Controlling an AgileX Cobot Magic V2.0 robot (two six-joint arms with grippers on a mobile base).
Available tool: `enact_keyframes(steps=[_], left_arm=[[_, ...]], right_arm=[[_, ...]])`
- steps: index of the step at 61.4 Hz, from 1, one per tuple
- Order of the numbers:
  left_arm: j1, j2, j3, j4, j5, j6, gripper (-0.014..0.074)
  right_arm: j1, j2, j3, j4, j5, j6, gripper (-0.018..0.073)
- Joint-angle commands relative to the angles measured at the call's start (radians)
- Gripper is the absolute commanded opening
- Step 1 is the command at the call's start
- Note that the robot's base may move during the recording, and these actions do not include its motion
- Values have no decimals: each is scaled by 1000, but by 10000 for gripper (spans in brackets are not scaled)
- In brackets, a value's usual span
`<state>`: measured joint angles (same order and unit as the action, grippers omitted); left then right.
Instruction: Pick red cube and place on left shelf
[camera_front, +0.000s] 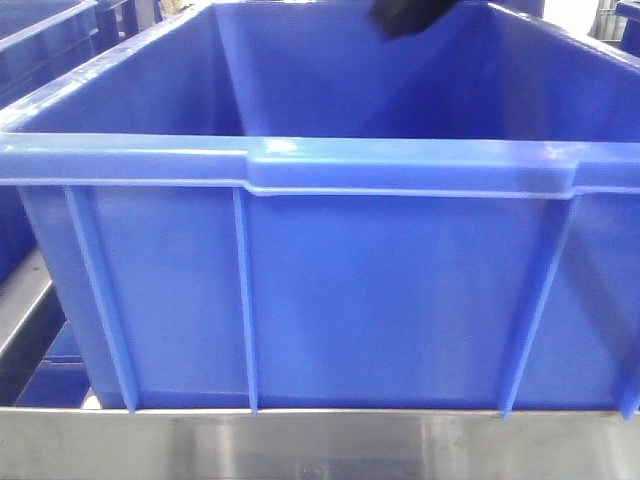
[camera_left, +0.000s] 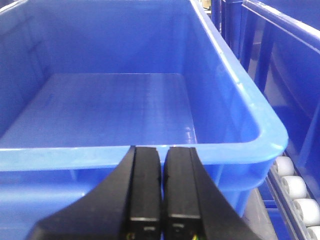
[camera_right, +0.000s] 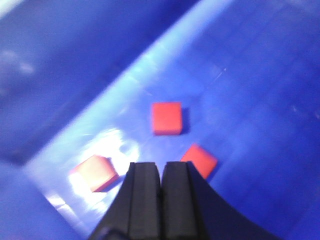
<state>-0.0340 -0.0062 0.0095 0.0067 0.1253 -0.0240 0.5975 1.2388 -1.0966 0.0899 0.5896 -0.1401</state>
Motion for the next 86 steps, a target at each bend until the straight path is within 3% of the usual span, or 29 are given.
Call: enact_keyframes(steps=[1, 19, 44, 86], left_arm=[[-3, -15, 23, -7, -86, -1, 102], [-3, -15, 23, -7, -86, -1, 102], [-3, -15, 23, -7, -86, -1, 102], [-3, -15, 23, -7, -86, -1, 102]], right_arm=[[-4, -146, 75, 31, -151, -11, 42], [-4, -527, 307, 35, -254, -11, 42], [-4, -936, 501, 52, -247, -11, 42], [-4, -976, 524, 52, -259, -11, 42]])
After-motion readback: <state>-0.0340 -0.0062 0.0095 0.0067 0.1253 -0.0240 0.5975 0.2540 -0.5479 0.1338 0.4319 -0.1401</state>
